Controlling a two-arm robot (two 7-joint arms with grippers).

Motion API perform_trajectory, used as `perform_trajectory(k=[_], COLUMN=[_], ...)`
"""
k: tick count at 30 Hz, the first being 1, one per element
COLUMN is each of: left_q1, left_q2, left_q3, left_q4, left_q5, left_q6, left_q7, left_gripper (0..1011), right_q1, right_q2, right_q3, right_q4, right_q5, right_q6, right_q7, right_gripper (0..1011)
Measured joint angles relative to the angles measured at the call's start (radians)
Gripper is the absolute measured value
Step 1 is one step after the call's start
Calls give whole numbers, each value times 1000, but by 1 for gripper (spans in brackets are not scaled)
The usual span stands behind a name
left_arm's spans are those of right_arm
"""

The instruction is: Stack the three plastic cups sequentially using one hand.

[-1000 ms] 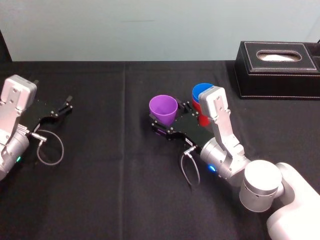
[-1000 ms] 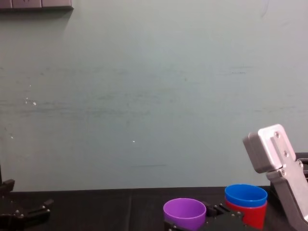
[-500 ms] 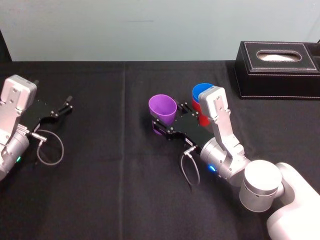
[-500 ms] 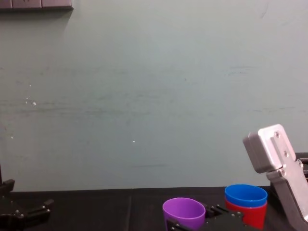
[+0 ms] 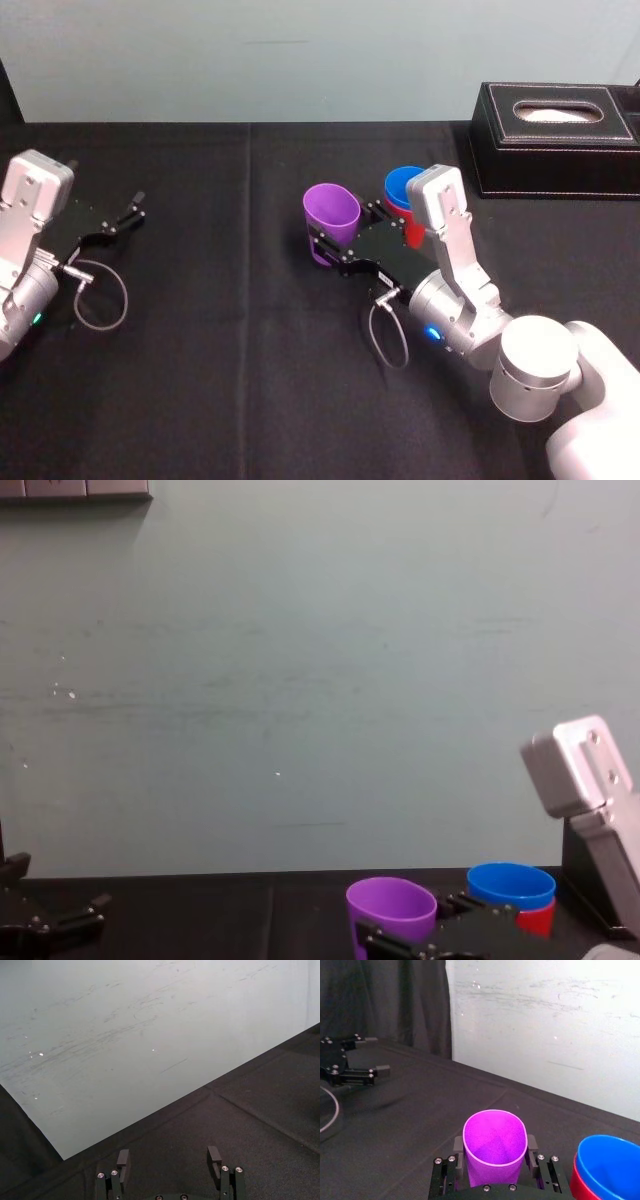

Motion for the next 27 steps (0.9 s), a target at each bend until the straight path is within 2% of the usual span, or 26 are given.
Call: perform_trajectory(k=[11, 27], left_q1=[0, 0], left_q2=[0, 0], left_q3=[0, 0], left_q4=[0, 0], left_q5=[0, 0], left_q6=[0, 0], left_q7=[0, 0], left_gripper=[1005, 1005], right_q1=[-27, -43], right_q2=[32, 98], right_q3=[6, 9], right_q4=[-103, -259], right_q5=[23, 57], right_q6=[48, 142], right_q7=[15, 39], right_gripper=[719, 720])
